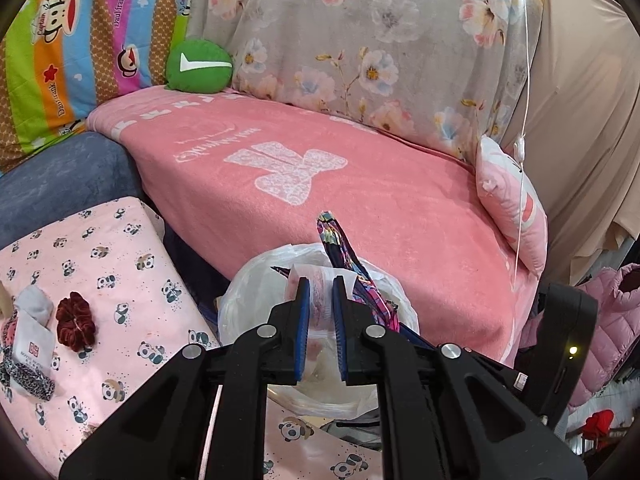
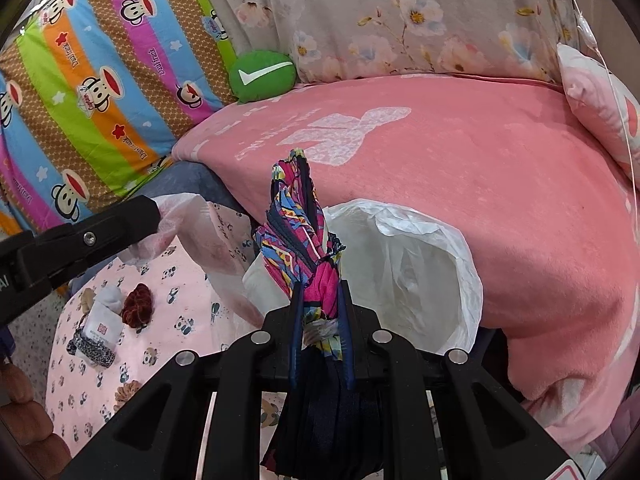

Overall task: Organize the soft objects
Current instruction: 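Carry the umbrella and clear packet to the white bin and drop them in, then grasp the beige scrunchie with the right tool while the left tool grasps the leopard scarf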

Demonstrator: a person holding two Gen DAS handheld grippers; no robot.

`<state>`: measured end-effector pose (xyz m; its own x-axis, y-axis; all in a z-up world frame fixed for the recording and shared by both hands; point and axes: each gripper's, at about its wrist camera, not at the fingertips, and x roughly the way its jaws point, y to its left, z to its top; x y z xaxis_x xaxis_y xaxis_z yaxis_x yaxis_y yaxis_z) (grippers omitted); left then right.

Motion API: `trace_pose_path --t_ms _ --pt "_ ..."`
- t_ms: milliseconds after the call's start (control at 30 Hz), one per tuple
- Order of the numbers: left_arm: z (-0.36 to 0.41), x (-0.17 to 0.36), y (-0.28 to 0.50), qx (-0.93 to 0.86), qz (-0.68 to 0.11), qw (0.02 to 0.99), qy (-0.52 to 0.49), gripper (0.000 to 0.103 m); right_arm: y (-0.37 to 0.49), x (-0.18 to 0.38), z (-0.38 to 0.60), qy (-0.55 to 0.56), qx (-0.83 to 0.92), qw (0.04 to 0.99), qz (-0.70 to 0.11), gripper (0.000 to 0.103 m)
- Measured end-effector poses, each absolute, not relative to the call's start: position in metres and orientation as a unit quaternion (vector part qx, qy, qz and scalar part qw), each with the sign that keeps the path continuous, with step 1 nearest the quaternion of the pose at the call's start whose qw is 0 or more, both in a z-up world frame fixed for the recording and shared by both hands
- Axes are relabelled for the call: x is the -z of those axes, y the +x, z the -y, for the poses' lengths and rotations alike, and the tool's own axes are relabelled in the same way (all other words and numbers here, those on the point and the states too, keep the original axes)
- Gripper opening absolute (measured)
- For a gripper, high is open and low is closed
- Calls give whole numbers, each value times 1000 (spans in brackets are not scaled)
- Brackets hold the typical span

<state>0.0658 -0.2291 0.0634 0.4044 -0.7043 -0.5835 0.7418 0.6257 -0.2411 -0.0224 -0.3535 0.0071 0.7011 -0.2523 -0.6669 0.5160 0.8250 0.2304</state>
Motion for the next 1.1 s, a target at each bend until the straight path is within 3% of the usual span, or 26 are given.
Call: trace_pose_path --t_ms 267,333,400,500,533,967,1100 --pt "234 -47 77 416 -360 835 23 13 -20 -3 355 201 218 896 -330 16" --pt "232 -45 80 410 -366 835 19 18 -18 -2 354 200 219 895 -332 21" --pt "230 -42 82 400 -368 839 18 35 -18 -2 353 198 227 895 -330 22" --pt "224 -41 85 391 -367 844 17 45 -18 -2 352 196 230 895 -329 26" --pt "222 -41 86 389 -368 844 15 45 -18 -2 352 195 232 895 -328 30" --pt "182 -24 93 349 -381 856 14 46 -7 1 331 168 214 900 -341 34" --pt "156 -18 95 317 -383 868 15 52 -1 0 315 151 202 904 -345 36"
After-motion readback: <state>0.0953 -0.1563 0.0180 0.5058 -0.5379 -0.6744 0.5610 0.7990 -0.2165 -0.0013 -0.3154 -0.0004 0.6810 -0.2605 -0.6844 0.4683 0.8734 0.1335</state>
